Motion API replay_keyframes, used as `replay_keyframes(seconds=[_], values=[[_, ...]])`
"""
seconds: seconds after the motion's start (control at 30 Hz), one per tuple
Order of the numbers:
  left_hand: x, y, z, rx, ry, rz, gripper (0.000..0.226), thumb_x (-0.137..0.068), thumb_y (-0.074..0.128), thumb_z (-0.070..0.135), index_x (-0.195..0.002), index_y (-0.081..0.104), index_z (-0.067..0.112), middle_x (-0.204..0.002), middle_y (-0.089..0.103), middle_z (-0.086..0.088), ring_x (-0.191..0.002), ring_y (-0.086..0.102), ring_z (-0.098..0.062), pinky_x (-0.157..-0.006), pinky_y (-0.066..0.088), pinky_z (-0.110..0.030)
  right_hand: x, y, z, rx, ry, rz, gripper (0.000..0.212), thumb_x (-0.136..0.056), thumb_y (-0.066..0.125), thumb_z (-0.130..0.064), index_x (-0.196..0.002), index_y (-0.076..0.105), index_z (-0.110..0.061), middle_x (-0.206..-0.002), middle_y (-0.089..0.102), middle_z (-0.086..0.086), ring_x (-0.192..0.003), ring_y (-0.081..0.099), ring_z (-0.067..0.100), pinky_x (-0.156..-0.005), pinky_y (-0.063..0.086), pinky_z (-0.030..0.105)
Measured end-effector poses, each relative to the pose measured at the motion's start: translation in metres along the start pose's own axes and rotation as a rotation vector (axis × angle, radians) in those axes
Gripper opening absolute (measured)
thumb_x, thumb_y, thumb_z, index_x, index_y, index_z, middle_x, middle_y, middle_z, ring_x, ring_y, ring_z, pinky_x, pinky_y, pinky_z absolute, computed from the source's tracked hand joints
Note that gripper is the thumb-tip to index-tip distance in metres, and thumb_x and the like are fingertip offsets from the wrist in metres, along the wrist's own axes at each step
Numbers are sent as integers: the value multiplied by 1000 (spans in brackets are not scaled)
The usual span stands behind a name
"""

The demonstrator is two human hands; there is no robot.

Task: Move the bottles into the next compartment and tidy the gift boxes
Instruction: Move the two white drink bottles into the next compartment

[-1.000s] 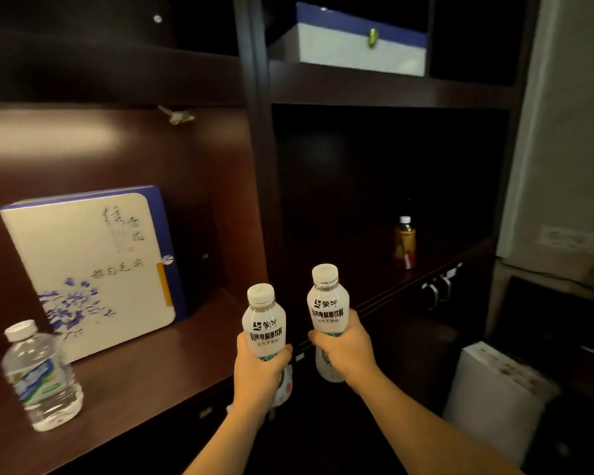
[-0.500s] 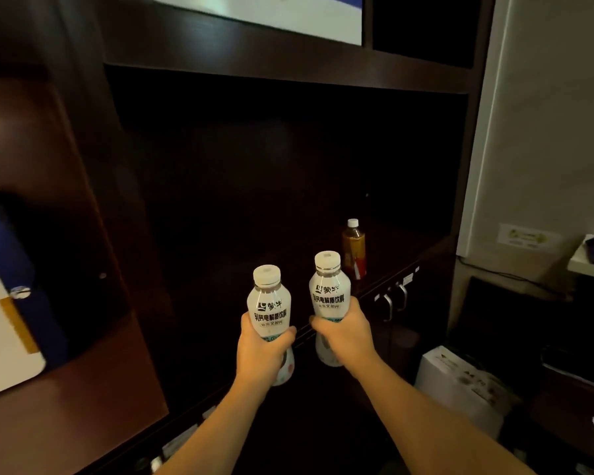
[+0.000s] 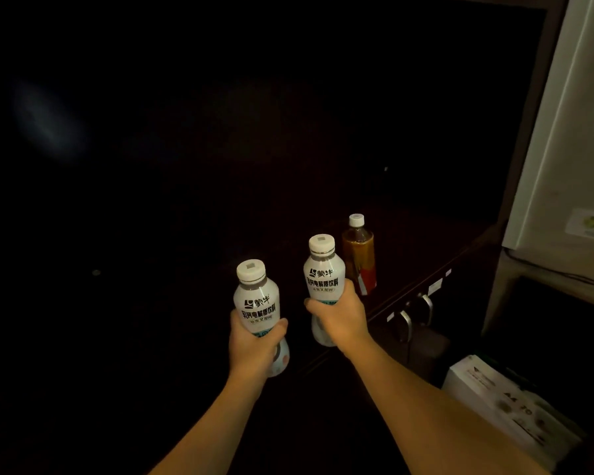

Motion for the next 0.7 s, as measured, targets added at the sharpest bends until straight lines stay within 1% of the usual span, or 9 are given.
replay_keyframes(seconds=[0.1, 0.23, 0.33, 0.43, 0.5, 0.6, 0.63, 0.7], values=[[-15, 14, -4, 4, 14, 19, 59, -69, 82, 17, -113, 46, 33, -102, 62, 8, -94, 60, -6, -70, 46, -22, -25, 2, 8, -2, 8, -11, 52, -65, 81, -25, -108, 52, -24, -97, 66, -7, -89, 64, 5, -69, 49, 21], [-34, 27, -6, 10, 27, 18, 59, -70, 81, 15, -116, 47, 29, -104, 63, 6, -96, 61, -9, -74, 49, -26, -48, 8, 13, 19, 5, -49, 54, -63, 81, -27, -109, 54, -17, -98, 68, 0, -90, 66, 13, -76, 57, 33], [-45, 31, -8, 12, 31, 30, 57, -70, 81, 14, -114, 47, 29, -102, 64, 6, -94, 62, -8, -73, 50, -26, -57, 12, 14, 50, 2, -78, 56, -60, 78, -32, -108, 55, -13, -95, 68, 3, -88, 67, 16, -74, 58, 36], [-53, 34, -9, 14, 25, 39, 58, -70, 81, 13, -114, 45, 27, -101, 63, 4, -93, 63, -10, -74, 50, -27, -63, 16, 16, 46, 6, -90, 57, -59, 77, -32, -107, 53, -14, -93, 68, 3, -86, 67, 17, -73, 58, 37], [-56, 35, -10, 22, 25, 43, 59, -69, 81, 13, -114, 45, 26, -101, 63, 4, -93, 62, -9, -71, 50, -25, -66, 18, 16, 39, 14, -94, 58, -59, 77, -32, -108, 51, -18, -93, 67, 1, -85, 67, 14, -71, 57, 35], [-56, 35, -13, 21, 17, 47, 63, -67, 83, 15, -116, 45, 27, -102, 63, 5, -93, 63, -9, -70, 50, -24, -67, 19, 15, 36, 30, -95, 58, -60, 78, -32, -108, 49, -23, -93, 66, -4, -84, 66, 10, -64, 51, 26], [-56, 34, -13, 18, 13, 44, 65, -66, 84, 17, -116, 45, 28, -102, 63, 5, -93, 63, -9, -70, 50, -24, -67, 19, 16, 38, 37, -100, 57, -60, 79, -33, -108, 50, -22, -92, 66, -3, -83, 66, 10, -63, 50, 24], [-57, 33, -12, 10, 8, 21, 68, -63, 86, 20, -117, 45, 28, -103, 64, 5, -95, 64, -11, -71, 51, -25, -68, 20, 14, 52, 36, -131, 58, -60, 80, -34, -108, 54, -13, -92, 68, 2, -85, 68, 17, -64, 52, 27]])
Point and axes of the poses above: each hand's wrist, its own x-axis away from the middle knuckle, its own y-axis out of the palm, z = x × y, the point moved 4 cm from there along -x, towards the middle knuckle
